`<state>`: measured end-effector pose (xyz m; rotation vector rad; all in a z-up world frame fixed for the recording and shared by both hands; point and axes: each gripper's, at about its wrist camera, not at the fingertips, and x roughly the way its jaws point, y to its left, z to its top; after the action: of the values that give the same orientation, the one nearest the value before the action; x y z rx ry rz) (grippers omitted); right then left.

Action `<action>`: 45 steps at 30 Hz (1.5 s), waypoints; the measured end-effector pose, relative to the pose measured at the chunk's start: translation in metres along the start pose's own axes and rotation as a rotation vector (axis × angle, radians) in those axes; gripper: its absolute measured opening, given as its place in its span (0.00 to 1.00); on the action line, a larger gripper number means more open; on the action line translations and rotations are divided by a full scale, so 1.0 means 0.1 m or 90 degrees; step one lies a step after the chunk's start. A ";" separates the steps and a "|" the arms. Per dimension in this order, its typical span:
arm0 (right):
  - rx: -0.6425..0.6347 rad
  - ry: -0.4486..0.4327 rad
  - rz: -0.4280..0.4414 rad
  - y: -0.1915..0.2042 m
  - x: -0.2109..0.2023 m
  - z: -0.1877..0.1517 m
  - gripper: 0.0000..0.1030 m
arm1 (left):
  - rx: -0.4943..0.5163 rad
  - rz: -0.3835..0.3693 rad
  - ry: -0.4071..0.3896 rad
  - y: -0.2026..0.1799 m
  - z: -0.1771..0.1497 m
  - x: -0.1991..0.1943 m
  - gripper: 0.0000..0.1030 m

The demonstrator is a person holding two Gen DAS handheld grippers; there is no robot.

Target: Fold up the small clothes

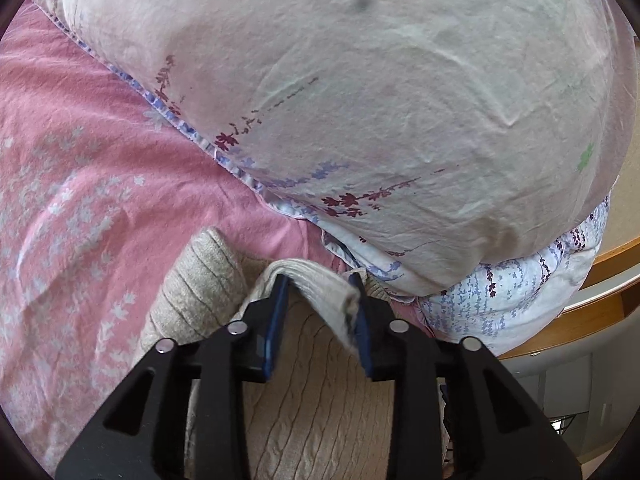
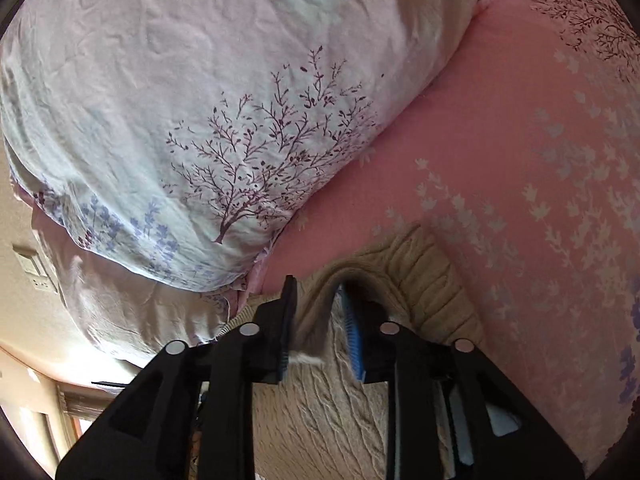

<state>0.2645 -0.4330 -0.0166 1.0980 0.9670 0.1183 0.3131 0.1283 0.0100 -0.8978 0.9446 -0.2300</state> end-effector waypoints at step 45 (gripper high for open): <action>-0.353 -0.061 -0.191 0.47 -0.94 -0.97 0.10 | 0.268 0.159 0.007 0.03 -0.75 -0.98 0.08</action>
<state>0.1558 -0.3921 0.0665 0.4405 0.9271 0.0812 0.1963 0.1405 0.0468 -0.3873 0.9625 -0.2089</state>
